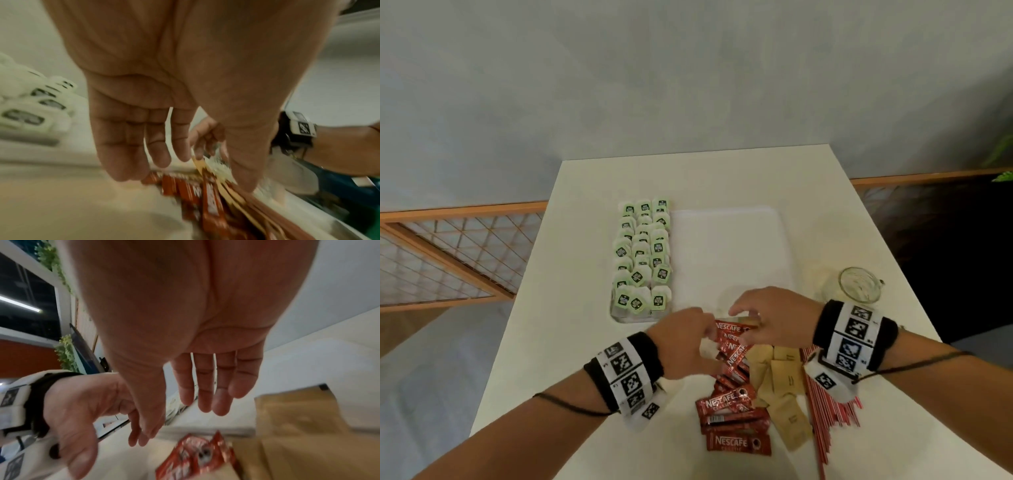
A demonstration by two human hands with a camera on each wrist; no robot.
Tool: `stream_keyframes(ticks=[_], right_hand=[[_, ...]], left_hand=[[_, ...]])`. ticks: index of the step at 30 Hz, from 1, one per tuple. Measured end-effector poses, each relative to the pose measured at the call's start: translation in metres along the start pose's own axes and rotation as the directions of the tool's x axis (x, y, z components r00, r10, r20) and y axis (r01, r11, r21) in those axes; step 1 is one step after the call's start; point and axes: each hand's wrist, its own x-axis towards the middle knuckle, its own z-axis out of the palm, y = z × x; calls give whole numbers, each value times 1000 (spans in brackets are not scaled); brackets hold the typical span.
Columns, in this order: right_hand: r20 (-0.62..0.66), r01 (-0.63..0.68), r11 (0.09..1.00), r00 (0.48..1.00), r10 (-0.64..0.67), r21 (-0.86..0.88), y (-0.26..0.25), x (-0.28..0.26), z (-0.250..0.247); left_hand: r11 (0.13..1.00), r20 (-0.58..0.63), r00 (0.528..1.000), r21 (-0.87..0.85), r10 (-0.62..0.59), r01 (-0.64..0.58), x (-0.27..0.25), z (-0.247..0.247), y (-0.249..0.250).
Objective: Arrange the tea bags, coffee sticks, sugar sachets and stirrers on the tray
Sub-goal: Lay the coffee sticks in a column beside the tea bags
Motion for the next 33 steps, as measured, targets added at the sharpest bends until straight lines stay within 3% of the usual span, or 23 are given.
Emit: stream_keyframes(ticks=[5,11,18,25,33], right_hand=[[-28,57,994,998,-60,-93,-9,-5,23],[-67,24,950,997,-47,-312,-14,1,35],[-45,-13,927,999,-4,-375,-19,3,38],[-20,-8,930,1000,1,-366,-18,6,45],[-129,6,995,992,-19,-101,-10,3,31]], left_hand=[[985,108,982,58,153,-160,-3,29,14],[940,158,962,226,224,-256,-2,45,24],[925,157,962,279,222,-259,-1,48,22],[943,146,981,289,131,-168,-6,48,10],[991,52,998,121,43,-49,-21,34,-8]])
